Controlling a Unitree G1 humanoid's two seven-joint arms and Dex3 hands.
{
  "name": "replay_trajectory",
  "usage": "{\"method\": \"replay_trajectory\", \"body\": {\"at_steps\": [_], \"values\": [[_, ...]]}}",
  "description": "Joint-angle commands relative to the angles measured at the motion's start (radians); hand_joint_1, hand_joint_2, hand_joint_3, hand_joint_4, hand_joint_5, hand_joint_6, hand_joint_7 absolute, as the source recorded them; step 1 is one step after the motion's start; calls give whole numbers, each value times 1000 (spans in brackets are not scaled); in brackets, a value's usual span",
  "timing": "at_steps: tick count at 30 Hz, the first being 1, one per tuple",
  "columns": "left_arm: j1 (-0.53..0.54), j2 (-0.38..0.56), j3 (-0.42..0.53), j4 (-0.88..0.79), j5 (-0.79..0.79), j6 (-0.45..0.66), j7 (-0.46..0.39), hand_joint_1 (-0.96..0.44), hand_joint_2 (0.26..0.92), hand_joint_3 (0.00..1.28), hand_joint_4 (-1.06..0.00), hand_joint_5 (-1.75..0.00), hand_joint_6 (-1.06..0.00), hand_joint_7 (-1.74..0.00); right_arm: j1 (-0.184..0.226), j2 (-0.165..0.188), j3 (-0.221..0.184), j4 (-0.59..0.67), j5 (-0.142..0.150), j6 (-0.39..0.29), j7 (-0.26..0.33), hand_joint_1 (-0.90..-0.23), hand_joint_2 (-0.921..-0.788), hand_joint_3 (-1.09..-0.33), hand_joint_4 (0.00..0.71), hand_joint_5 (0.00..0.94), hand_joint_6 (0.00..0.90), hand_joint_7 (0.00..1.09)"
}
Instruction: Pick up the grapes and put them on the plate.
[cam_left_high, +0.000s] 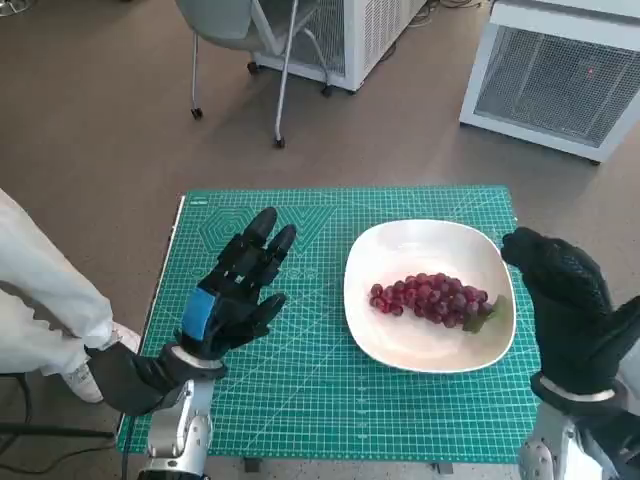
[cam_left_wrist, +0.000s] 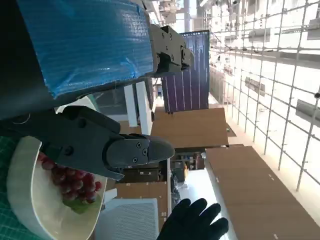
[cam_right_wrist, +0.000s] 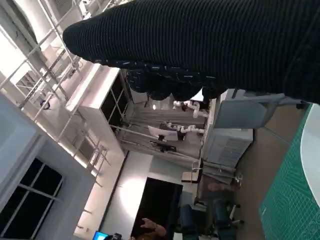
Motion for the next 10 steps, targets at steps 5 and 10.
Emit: {"method": "replay_trajectory", "body": {"at_steps": [5, 10], "values": [[22, -9, 1, -14, -14, 9, -23, -524, 921, 364, -236, -4, -223, -3, 7, -5, -1, 16, -1, 12, 6, -406, -921, -601, 442, 425, 213, 874], [25, -15, 0, -11, -19, 8, -39, -518, 921, 349, -237, -3, -224, -4, 7, -3, 1, 16, -1, 14, 5, -407, -921, -601, 442, 426, 212, 876]]}}
